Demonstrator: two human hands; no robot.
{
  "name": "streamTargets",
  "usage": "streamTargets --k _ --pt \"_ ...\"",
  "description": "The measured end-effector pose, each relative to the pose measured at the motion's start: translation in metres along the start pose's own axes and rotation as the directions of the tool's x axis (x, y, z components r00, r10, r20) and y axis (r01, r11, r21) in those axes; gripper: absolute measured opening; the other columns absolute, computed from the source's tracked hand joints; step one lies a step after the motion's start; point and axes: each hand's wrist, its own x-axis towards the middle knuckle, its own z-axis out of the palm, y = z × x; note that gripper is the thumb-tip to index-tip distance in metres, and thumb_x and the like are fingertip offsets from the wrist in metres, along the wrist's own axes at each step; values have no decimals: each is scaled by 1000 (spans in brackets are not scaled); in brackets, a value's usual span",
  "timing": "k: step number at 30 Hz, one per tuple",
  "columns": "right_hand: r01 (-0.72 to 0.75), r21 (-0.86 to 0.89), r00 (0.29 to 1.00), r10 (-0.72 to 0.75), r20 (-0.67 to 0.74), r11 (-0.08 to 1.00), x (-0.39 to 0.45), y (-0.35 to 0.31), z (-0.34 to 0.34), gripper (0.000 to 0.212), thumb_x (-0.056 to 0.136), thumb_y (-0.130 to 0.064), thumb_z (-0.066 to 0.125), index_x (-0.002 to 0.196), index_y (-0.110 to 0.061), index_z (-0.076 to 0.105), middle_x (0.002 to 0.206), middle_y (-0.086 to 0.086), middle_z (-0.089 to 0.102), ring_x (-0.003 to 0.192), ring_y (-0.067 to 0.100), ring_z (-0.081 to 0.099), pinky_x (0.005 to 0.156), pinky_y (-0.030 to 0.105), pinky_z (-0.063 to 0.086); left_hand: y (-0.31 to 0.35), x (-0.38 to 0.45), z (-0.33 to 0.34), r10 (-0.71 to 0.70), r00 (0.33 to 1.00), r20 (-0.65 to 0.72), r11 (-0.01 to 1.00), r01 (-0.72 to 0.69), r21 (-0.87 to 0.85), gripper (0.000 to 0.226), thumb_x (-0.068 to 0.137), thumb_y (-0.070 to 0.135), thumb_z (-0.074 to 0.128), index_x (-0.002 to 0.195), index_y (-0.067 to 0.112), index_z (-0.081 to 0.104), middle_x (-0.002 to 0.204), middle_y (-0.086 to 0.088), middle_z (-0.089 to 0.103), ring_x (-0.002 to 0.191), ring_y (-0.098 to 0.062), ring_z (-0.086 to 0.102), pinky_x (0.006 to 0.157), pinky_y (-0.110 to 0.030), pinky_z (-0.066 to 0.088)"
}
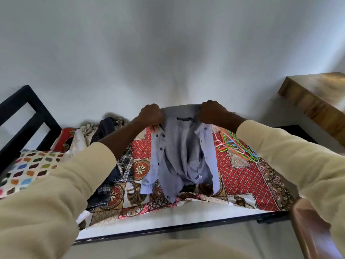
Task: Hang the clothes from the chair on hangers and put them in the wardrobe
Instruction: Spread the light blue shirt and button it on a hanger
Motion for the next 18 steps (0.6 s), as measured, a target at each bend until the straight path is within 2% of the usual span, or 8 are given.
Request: streamTargets --k 2,4,9,10,12,14,16,18 --pt "3 115 985 -23 171 993 5 -3 -9 16 88 -17 58 86 -4 67 89 13 69 79 28 65 63 29 48 4 3 -14 -37 957 289 924 143 -354 16 86 -4 62 98 -14 63 76 -23 71 70 -30 73 73 -38 62" --pt "63 61 974 -75 216 996 9 2 -17 19 86 -9 58 94 5 67 99 20 68 88 34 65 69 33 48 3 3 -26 55 926 373 954 62 -294 22 82 -9 67 104 -9 65 92 -21 72 83 -29 72 83 -38 60" --pt "137 -289 975 -181 -131 948 15 31 -19 18 89 -20 62 96 -6 71 101 17 63 99 36 60 76 42 51 -15 10 -39 223 974 41 974 -224 17 20 80 -3 68 91 13 74 74 -8 71 57 -4 63 58 -17 53" --pt "170 -224 951 -219 -216 960 18 34 -20 11 85 -18 69 86 -7 71 88 14 62 87 31 61 71 39 49 -18 11 -41 280 960 -5 960 -279 7 19 80 -1 69 92 13 74 72 -4 67 55 3 57 59 -19 47" --pt "210 303 947 -117 -298 930 24 36 -26 6 84 -7 71 81 -8 65 69 5 52 62 11 53 63 30 41 -19 12 -49 353 936 -18 919 -350 -182 11 80 2 67 90 7 69 75 -4 60 62 1 54 69 -27 41" --pt "157 845 987 -43 -158 512 18 37 -35 7 90 -1 63 89 -7 62 72 3 51 65 6 51 64 26 44 -20 9 -58 399 914 69 778 -298 -553 4 80 3 60 84 5 60 81 -9 56 74 -14 55 71 -32 47" --pt "69 980 997 -49 -61 186 9 39 -41 14 94 -13 61 81 -13 58 76 2 55 71 13 55 66 26 50 -20 4 -67 427 897 114 670 -230 -706 12 85 1 61 79 11 58 79 -8 54 71 -14 56 65 -26 51" --pt "36 941 995 -99 -2 336 3 34 -50 19 94 -24 63 78 -15 59 74 1 57 68 14 54 59 25 46 -12 0 -77 385 919 87 813 -293 -503 12 87 8 67 82 10 56 74 -2 53 62 -7 51 56 -23 44"
